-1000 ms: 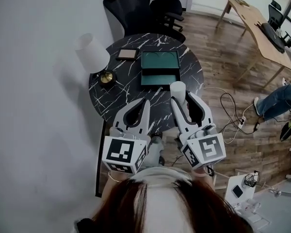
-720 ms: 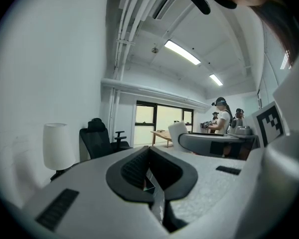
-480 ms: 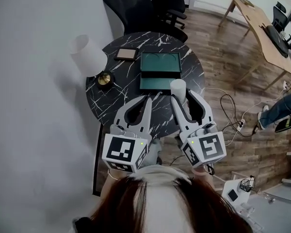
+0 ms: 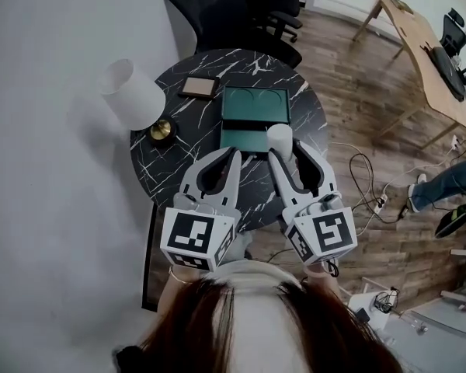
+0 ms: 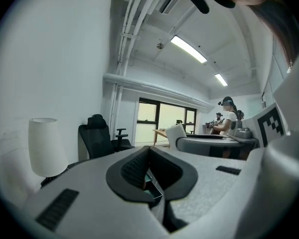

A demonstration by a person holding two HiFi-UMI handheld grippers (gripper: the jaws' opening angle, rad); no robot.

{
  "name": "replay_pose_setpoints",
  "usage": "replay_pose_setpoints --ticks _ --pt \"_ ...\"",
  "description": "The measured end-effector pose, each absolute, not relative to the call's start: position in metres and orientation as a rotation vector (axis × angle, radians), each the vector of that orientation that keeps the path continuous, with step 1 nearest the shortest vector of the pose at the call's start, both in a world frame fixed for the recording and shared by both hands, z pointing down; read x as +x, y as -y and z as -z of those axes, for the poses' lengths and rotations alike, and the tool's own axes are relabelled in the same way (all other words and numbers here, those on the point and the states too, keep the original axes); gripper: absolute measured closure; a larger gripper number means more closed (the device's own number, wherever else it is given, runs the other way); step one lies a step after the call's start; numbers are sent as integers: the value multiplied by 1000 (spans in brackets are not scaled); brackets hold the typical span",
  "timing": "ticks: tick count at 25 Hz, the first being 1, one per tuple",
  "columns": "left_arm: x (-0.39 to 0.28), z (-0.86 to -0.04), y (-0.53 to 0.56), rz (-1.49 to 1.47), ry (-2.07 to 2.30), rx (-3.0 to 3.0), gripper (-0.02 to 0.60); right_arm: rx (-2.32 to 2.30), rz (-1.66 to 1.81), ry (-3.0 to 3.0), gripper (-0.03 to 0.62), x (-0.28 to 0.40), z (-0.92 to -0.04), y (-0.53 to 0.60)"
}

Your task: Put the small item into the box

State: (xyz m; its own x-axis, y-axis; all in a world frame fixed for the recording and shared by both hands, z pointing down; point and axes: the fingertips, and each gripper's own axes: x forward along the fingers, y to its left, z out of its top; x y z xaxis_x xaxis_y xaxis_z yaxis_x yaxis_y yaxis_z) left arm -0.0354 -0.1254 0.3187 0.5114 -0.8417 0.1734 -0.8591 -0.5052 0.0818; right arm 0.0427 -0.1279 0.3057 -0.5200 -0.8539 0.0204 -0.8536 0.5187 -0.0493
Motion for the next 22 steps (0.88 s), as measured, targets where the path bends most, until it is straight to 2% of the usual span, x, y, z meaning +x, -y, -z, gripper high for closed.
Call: replay_pose_setpoints --ticks 22 --pt "-39 -337 206 -172 1408 2577 572 -1563 -25 -3007 416 19 -367 205"
